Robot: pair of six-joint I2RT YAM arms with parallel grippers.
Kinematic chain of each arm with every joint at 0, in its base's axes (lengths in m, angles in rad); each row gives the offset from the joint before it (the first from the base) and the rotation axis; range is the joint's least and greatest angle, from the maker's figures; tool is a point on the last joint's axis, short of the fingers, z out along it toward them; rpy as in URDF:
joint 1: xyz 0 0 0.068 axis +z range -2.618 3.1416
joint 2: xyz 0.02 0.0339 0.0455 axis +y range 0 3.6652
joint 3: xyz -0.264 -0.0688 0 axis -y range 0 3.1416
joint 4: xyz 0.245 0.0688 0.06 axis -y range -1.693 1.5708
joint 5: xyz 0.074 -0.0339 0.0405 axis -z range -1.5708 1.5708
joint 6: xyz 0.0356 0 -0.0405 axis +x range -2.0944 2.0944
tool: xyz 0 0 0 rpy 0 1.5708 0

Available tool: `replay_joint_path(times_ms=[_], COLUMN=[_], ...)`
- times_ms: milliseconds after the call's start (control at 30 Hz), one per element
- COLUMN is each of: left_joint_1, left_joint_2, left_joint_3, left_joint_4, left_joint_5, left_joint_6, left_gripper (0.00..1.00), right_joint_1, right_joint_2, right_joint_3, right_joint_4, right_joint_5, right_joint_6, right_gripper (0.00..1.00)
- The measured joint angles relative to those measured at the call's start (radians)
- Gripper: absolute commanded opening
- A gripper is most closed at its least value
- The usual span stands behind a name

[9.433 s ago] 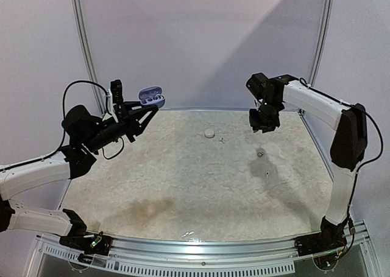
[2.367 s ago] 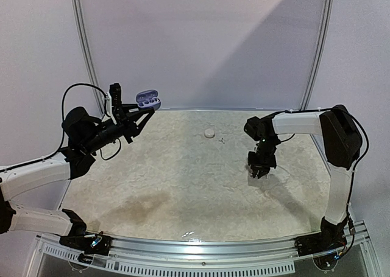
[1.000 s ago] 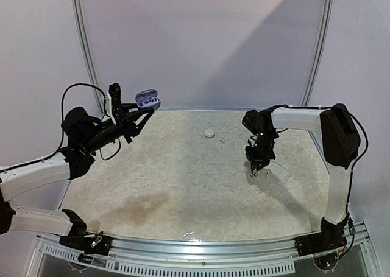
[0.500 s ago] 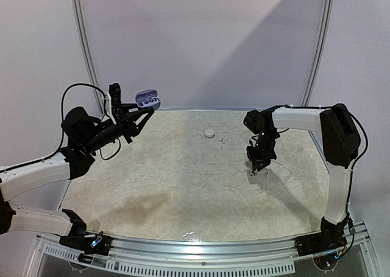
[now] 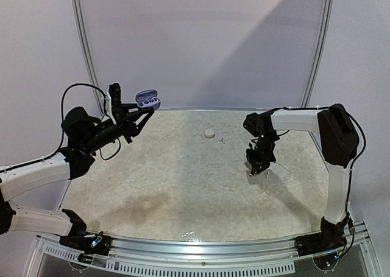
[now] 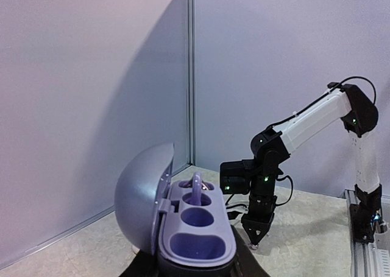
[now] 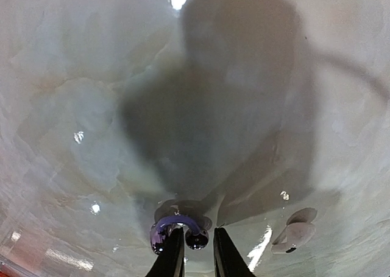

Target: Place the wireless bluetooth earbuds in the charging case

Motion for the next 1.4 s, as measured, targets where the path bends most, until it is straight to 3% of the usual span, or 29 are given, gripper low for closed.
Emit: replay_joint_path(times_ms=[267, 533, 867, 1133, 1400], left_joint_1=[0.0, 0.0, 0.0, 0.0, -0.008], left_joint_2=[0.0, 0.0, 0.0, 0.008, 0.028], left_joint_3=[0.0, 0.0, 0.0, 0.0, 0.011], left_joint_4=[0.0, 0.0, -0.002, -0.001, 0.008], left_joint_5=[0.0, 0.0, 0.0, -0.001, -0.035], left_joint_6=[0.0, 0.0, 0.003, 0.003, 0.019], left_gripper=[0.0, 0.0, 0.0, 0.0, 0.0], right_joint_1=[0.005, 0.011, 0.026, 0.118, 0.381], right_joint_2=[0.0, 0.003, -0.029, -0.192, -0.327], right_joint_3=[-0.027, -0.029, -0.012, 0.239, 0.571], right_joint_4=[0.007, 0.01, 0.003, -0.028, 0.078], right_joint_5=[-0.013, -0.019, 0.052, 0.23, 0.472], right_joint_6=[0.019, 0.042, 0.041, 0.026, -0.067], right_gripper=[0.18, 0.05, 0.0, 0.0, 0.0])
